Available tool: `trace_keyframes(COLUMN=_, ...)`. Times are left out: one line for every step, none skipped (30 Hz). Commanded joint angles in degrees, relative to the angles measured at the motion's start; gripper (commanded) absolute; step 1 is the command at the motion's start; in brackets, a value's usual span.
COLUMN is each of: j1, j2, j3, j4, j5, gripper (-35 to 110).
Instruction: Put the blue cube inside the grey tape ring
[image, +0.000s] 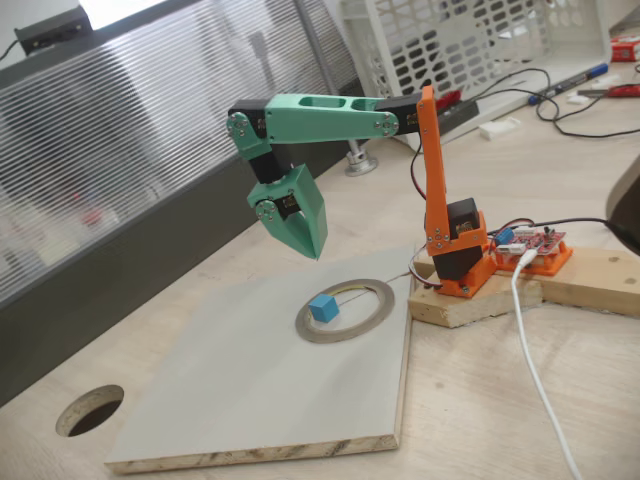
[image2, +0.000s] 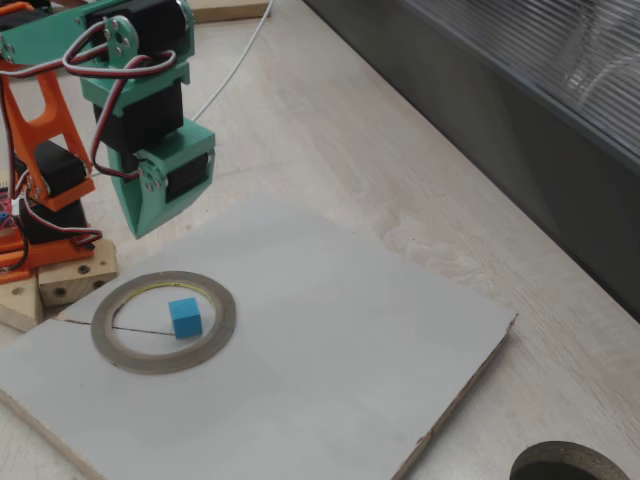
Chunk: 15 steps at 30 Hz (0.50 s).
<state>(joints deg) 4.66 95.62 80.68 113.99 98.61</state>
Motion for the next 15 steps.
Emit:
trace_keyframes(j1=0.53, j2=1.93, j3=-0.53, j4=1.23, j5=0.88, gripper=4)
trace_keyframes(j1=0.62, j2=1.93, j3=-0.53, j4=1.23, j5=0.88, gripper=5)
trace_keyframes(j1=1.05, j2=1.58, j3=-0.44, j4=1.23, j5=0.88, gripper=5)
trace_keyframes(j1=1.23, j2=1.23, j3=-0.44, j4=1.23, j5=0.88, gripper=5)
trace_keyframes(j1=1.23, j2=1.14, j3=-0.44, j4=1.23, j5=0.88, gripper=5)
trace_keyframes(j1=1.23, j2=1.14, j3=-0.44, j4=1.23, j5=0.88, gripper=5)
trace_keyframes(j1=1.23, j2=1.14, j3=-0.44, j4=1.23, j5=0.88, gripper=5)
trace_keyframes(j1=1.23, j2=1.32, j3=-0.44, j4=1.23, j5=0.88, gripper=5)
trace_keyframes(j1=1.23, j2=1.32, j3=-0.44, j4=1.23, j5=0.88, gripper=5)
trace_keyframes(j1=1.23, j2=1.23, j3=-0.44, j4=1.23, j5=0.88, gripper=5)
trace_keyframes(j1=1.23, j2=1.14, j3=-0.44, j4=1.23, j5=0.88, gripper=5)
trace_keyframes(j1=1.23, j2=1.14, j3=-0.44, j4=1.23, j5=0.88, gripper=5)
trace_keyframes(j1=1.23, j2=1.14, j3=-0.44, j4=1.23, j5=0.88, gripper=5)
trace_keyframes(j1=1.23, j2=1.14, j3=-0.44, j4=1.23, j5=0.88, gripper=5)
trace_keyframes(j1=1.23, j2=1.14, j3=-0.44, j4=1.23, j5=0.88, gripper=5)
